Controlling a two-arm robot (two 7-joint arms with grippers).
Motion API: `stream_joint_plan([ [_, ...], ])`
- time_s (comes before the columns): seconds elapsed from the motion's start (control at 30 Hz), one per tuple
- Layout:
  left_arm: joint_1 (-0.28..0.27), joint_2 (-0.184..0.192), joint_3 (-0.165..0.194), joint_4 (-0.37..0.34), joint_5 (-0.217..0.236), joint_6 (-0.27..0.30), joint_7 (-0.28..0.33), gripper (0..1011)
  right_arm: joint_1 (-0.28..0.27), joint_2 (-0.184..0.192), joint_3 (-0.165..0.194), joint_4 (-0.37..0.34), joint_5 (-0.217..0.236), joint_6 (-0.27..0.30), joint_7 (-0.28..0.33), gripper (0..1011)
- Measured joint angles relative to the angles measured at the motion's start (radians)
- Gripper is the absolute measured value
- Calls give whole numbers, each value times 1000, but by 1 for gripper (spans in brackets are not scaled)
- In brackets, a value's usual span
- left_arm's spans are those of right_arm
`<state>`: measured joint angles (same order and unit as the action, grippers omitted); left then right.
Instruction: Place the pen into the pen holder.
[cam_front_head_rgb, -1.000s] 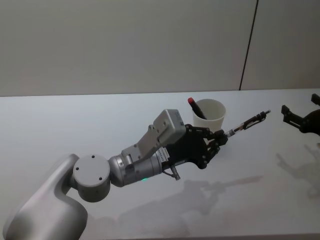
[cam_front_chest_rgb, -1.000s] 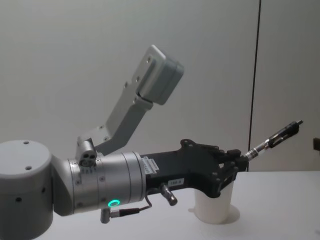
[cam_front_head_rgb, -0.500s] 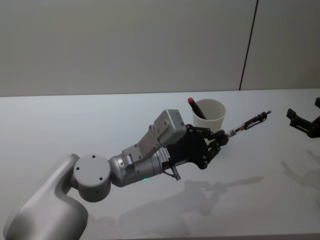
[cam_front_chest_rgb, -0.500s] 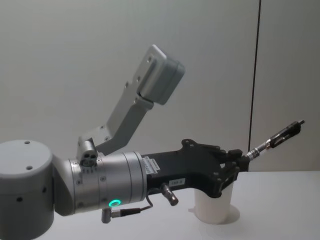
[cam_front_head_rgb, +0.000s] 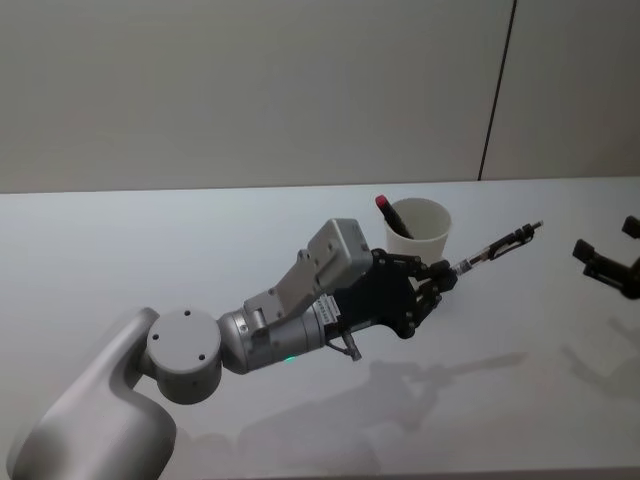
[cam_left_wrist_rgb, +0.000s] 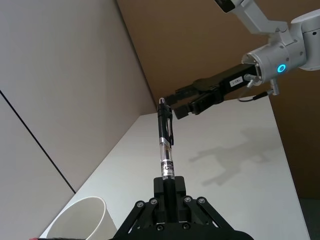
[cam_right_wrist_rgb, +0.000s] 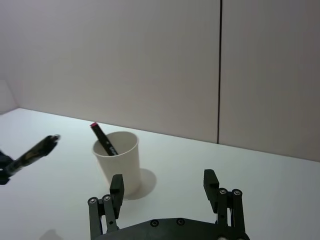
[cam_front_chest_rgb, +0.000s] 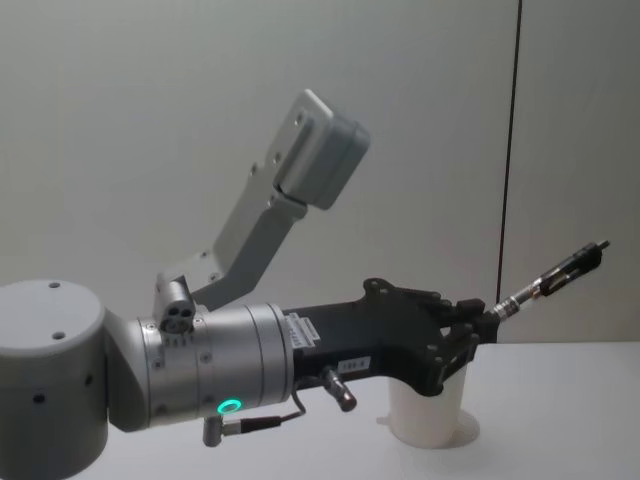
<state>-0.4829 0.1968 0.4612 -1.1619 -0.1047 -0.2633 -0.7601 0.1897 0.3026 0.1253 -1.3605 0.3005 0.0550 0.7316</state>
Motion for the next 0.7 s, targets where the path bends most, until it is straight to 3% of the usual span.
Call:
stream_joint_plan([
  [0.37,0,0,0,0,0,0,0,132,-55,17,18,-42,120,85,130,1001],
  [0.7,0,0,0,0,0,0,0,132,-94,22,24,-84,212,158,192,1002],
])
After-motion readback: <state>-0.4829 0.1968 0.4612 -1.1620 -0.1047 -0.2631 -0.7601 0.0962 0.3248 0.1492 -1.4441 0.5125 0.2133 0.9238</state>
